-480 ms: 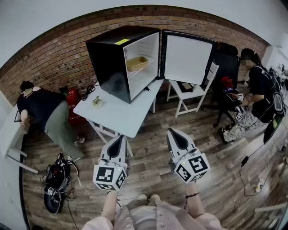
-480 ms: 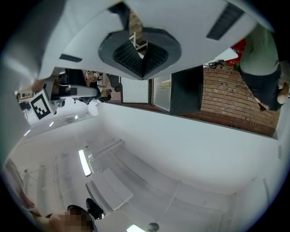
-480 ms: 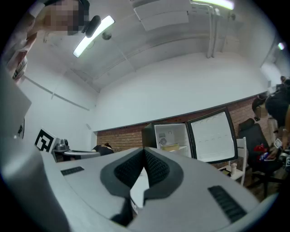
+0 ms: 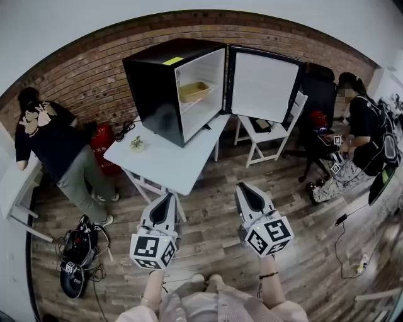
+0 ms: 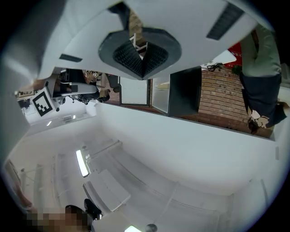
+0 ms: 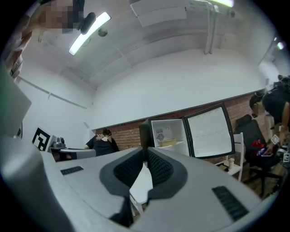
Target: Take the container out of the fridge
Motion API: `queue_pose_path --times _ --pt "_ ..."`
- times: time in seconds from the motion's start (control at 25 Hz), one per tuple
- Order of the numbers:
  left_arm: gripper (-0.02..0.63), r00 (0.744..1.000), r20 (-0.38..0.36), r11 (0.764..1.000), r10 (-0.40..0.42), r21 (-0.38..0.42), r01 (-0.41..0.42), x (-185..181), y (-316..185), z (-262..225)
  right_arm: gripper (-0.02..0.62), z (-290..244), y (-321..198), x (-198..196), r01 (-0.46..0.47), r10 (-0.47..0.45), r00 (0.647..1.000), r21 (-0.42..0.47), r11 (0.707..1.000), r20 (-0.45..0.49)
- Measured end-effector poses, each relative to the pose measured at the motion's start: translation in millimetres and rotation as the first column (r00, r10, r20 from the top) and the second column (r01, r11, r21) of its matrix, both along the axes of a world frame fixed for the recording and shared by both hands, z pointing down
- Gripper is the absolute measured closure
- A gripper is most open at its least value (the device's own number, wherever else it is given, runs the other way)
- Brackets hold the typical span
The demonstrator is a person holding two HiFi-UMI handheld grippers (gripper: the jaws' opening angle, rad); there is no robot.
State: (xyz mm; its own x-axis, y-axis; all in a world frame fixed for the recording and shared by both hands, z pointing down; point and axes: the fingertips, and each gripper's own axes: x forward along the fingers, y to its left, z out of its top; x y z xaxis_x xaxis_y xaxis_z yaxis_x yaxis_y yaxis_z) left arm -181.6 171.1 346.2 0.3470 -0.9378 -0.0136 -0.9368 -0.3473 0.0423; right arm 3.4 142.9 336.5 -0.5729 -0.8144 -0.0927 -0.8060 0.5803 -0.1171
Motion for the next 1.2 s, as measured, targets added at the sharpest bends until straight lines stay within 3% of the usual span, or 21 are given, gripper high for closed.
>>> queue_pose_path --times 0.2,0.44,0.76,1.2 --pt "0.617 1.0 -0.007 1.0 -0.005 -0.006 0.005 4.5 -3.2 0.6 0.495 2.9 -6.7 4.9 -0.001 0.001 1.0 -0.02 1.0 0.007" --pt "0.617 1.0 -0.01 1.0 -0.011 -0.006 0.011 16.2 -11.5 3.5 0.435 7.8 -15.9 16.0 -0.004 0.004 1.0 -0.02 1.0 0.011" --pt "0.617 1.0 -0.013 1.0 -0.017 -0.01 0.017 38.8 -24.4 14.0 0.39 18.5 -29.5 31.3 0.028 -0.028 1.0 -0.019 0.999 0.002" --pt "0.617 1.0 -0.016 0.999 -0.019 -0.04 0.018 52.3 -64.9 27.0 0.388 41.6 -69.0 39.0 0.048 -0.046 0.999 -0.089 0.995 0.024"
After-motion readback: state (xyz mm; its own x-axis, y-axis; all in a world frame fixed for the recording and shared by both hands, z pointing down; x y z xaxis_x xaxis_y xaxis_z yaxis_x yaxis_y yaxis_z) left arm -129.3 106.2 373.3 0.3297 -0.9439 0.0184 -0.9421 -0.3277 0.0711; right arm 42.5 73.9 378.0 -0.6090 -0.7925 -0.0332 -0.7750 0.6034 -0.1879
